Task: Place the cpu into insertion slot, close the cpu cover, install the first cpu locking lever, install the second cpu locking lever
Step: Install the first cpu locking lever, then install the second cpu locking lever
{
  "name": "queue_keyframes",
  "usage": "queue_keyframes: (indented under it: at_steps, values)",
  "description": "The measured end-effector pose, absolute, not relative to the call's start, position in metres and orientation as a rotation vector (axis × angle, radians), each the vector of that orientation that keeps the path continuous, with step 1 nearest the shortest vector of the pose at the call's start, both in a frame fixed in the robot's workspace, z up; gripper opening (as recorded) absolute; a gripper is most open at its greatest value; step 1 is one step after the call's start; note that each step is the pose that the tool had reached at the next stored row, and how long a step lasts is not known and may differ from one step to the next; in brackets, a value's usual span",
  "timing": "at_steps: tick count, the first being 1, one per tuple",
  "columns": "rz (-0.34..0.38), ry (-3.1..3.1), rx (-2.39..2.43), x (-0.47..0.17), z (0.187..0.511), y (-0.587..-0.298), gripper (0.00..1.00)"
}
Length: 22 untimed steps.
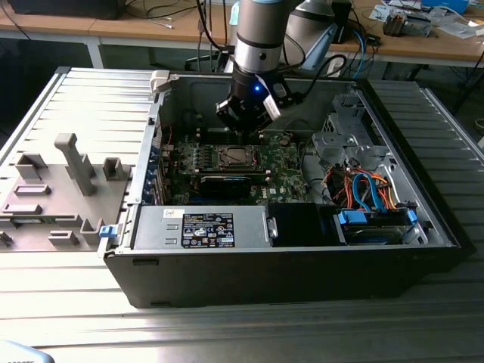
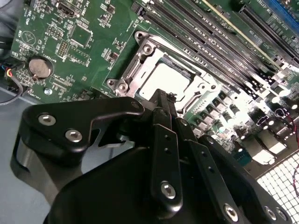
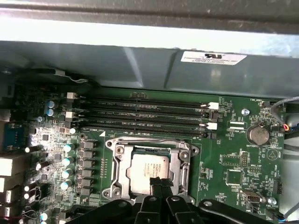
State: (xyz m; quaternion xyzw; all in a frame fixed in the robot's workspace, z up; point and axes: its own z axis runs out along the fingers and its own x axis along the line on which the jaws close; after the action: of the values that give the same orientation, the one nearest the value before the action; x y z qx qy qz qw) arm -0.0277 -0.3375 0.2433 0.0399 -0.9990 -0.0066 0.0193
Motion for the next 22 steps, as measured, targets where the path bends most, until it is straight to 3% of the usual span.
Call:
queue_keyframes:
  at_steps: [22]
  values:
    - [-0.025, -3.1, 0.124, -0.028, 0.244, -0.353, 0.11]
